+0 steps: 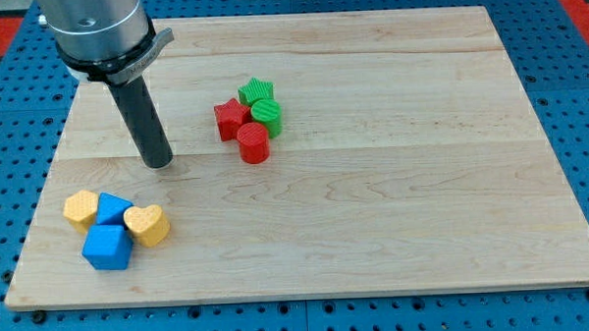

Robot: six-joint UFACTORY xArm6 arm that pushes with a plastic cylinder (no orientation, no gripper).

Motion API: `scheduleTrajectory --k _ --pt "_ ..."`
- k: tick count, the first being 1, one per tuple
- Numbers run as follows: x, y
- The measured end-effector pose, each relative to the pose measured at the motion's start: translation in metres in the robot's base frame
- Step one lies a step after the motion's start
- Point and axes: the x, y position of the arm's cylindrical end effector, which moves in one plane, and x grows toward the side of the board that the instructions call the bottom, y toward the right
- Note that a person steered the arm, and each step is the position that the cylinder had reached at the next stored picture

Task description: Push the red star into the red circle

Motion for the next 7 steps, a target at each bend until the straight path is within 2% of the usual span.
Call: scheduleTrajectory --k 2,3,5,7 --pt "0.024 0.017" --pt "0.012 0.053" --pt "0.0 0.164" --pt "-0.037 0.132"
